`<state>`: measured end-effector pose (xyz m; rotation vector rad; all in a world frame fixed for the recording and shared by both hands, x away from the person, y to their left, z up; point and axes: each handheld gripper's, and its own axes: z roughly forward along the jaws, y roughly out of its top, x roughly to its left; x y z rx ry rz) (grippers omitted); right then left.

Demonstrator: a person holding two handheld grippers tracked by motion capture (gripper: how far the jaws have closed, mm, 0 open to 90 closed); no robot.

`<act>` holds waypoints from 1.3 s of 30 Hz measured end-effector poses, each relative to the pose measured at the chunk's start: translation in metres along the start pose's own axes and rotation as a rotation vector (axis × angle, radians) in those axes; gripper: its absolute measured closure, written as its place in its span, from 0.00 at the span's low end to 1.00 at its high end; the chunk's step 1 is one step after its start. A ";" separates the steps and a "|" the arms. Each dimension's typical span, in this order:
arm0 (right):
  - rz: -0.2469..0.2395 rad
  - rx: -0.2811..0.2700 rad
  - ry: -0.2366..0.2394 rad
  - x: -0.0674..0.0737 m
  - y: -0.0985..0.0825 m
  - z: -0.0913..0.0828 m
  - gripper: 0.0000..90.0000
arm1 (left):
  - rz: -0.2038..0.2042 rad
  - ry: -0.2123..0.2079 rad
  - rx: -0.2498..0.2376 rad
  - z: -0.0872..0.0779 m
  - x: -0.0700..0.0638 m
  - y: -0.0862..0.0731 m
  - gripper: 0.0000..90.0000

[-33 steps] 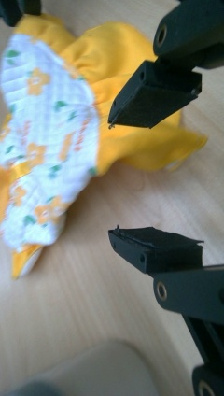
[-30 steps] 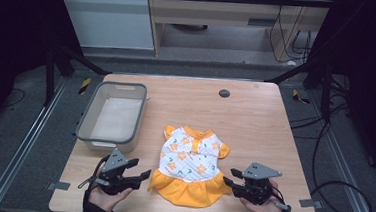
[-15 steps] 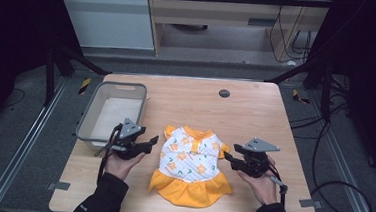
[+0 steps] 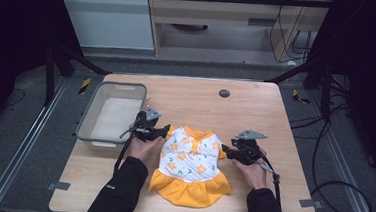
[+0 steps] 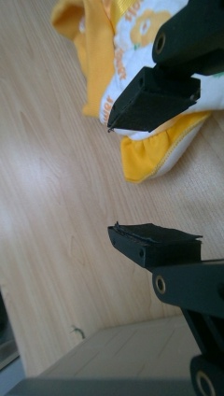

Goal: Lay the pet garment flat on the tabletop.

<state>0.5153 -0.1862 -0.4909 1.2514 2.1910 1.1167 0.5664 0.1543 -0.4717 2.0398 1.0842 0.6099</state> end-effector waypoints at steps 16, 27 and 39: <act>-0.029 0.073 0.005 0.002 -0.005 0.014 0.75 | -0.012 -0.050 0.087 0.023 -0.006 -0.014 0.66; -0.012 0.082 0.043 0.005 -0.004 0.014 0.95 | -0.003 -0.054 0.113 0.022 -0.014 -0.012 0.97; -0.087 -0.096 0.013 0.008 0.036 -0.016 0.96 | -0.001 -0.065 -0.078 -0.023 -0.007 0.015 0.99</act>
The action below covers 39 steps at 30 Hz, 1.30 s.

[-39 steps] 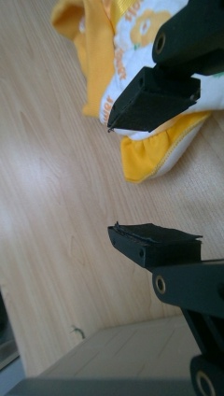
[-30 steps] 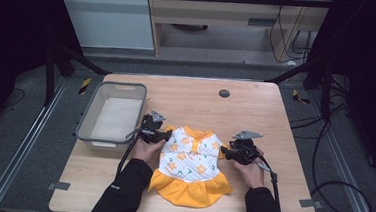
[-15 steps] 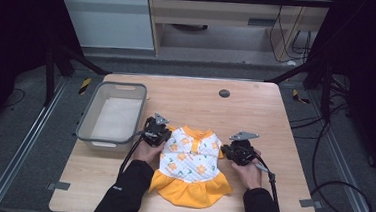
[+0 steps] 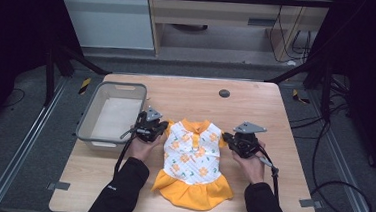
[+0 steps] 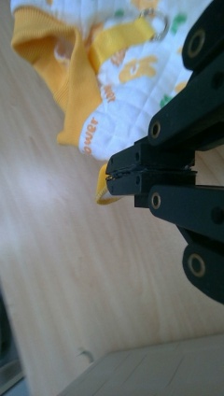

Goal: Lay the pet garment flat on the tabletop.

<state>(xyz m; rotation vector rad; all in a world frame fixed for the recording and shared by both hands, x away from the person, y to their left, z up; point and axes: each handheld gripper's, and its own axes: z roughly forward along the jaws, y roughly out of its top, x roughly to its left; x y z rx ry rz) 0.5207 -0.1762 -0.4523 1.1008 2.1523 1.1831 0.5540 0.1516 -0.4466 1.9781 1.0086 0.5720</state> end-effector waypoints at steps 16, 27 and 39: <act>-0.033 -0.058 -0.235 -0.030 0.024 0.033 0.77 | -0.091 0.163 -0.013 0.021 0.016 0.031 0.64; -0.007 -0.067 -0.169 -0.031 0.021 -0.008 0.68 | -0.055 0.038 -0.062 -0.017 0.009 0.023 0.53; 0.017 -0.048 -0.068 0.000 -0.012 -0.052 0.68 | 0.004 -0.062 0.003 -0.067 -0.014 -0.017 0.49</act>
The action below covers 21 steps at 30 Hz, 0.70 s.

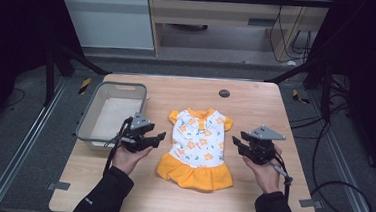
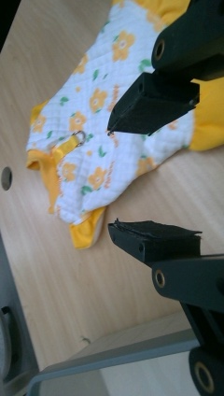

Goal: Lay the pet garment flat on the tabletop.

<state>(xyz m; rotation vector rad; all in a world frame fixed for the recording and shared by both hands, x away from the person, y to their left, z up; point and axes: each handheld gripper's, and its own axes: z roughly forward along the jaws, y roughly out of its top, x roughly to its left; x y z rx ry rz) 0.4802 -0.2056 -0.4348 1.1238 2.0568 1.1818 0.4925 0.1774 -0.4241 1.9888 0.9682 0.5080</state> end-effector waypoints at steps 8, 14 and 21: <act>0.007 0.048 0.060 0.015 -0.027 -0.013 0.67 | 0.015 -0.044 0.060 -0.009 -0.014 -0.031 0.50; 0.002 0.102 0.097 0.027 -0.050 -0.020 0.65 | -0.005 -0.077 0.121 -0.007 -0.020 -0.057 0.51; 0.000 0.161 0.117 0.033 -0.064 -0.014 0.67 | 0.011 -0.092 0.188 0.006 -0.030 -0.066 0.56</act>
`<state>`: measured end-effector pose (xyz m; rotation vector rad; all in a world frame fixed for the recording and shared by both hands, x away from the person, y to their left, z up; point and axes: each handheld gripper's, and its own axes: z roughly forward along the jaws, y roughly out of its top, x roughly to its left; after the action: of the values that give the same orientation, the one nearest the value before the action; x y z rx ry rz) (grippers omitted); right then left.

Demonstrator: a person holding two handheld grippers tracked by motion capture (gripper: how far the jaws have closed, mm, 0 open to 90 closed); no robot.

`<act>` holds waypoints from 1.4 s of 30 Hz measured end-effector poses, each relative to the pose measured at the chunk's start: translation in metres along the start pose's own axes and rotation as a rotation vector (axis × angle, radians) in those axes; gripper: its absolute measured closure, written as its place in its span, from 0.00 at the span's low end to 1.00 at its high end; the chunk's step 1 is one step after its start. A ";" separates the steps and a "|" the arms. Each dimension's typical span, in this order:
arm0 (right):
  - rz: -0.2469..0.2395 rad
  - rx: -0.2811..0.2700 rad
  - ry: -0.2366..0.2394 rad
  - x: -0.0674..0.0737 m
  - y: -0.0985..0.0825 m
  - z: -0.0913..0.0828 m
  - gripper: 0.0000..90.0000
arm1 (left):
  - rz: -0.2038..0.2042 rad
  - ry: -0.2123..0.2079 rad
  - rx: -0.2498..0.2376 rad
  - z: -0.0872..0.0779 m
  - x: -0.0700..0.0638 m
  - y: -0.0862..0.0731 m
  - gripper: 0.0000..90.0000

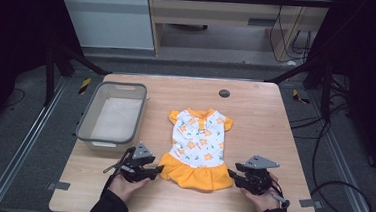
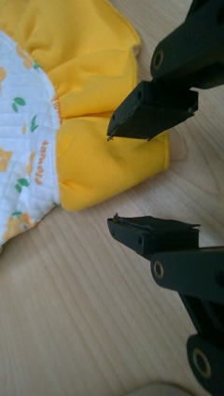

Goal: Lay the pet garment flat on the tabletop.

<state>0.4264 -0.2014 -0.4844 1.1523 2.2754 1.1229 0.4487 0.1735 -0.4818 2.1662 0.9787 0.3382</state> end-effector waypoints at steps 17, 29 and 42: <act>-0.003 0.098 0.055 0.010 -0.006 0.014 0.97 | 0.013 -0.033 0.103 0.007 -0.009 -0.003 0.95; -0.005 0.123 0.024 0.002 -0.007 0.001 0.99 | 0.056 -0.047 0.120 0.000 -0.019 -0.009 0.95; 0.025 -0.010 -0.016 -0.007 -0.013 -0.018 0.76 | 0.050 -0.015 0.006 -0.023 -0.017 -0.015 0.56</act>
<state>0.4132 -0.2208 -0.4830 1.1853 2.2470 1.1288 0.4177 0.1791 -0.4755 2.1987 0.9192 0.3431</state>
